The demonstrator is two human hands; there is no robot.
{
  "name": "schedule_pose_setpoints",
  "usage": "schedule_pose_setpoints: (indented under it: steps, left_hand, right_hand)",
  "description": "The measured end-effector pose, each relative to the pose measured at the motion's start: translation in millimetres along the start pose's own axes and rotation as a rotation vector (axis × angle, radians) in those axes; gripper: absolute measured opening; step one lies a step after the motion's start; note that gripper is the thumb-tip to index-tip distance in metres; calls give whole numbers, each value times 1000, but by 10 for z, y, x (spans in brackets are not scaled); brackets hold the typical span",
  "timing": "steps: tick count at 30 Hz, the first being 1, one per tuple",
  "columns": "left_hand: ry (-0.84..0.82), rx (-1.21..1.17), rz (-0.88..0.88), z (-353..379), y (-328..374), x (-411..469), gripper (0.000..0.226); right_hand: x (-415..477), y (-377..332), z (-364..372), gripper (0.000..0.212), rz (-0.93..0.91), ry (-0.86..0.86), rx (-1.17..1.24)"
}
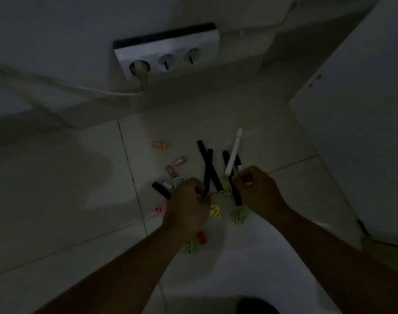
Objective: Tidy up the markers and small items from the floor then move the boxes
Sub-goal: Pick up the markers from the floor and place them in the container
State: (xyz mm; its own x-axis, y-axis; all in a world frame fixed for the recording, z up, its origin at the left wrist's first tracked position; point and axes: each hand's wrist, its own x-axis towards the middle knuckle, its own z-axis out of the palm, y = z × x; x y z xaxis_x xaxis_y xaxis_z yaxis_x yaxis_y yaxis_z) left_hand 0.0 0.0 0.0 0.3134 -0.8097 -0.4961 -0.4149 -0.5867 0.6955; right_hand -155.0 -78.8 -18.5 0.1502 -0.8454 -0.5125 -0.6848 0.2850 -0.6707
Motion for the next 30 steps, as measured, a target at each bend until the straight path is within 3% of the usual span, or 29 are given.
schedule_pose_setpoints:
  steps: [3, 6, 10, 13, 20, 26, 30]
  left_hand:
    - [105, 213, 160, 163, -150, 378, 15]
    - [90, 405, 160, 236, -193, 645, 30]
    - [7, 627, 94, 295, -233, 830, 38]
    - [51, 601, 109, 336, -222, 860, 35]
    - [71, 185, 64, 264, -8, 991, 40]
    - [18, 213, 50, 354, 60, 1094, 52]
    - [9, 247, 14, 419, 48, 1111, 67]
  right_hand:
    - [386, 51, 86, 22, -42, 117, -55]
    - [656, 37, 170, 38, -107, 161, -170]
    - [842, 43, 166, 42, -76, 120, -297]
    - [885, 65, 160, 44, -69, 96, -269]
    - [739, 162, -167, 30, -83, 162, -209]
    - [549, 450, -216, 30, -64, 160, -458]
    - [487, 523, -124, 33, -111, 185, -411]
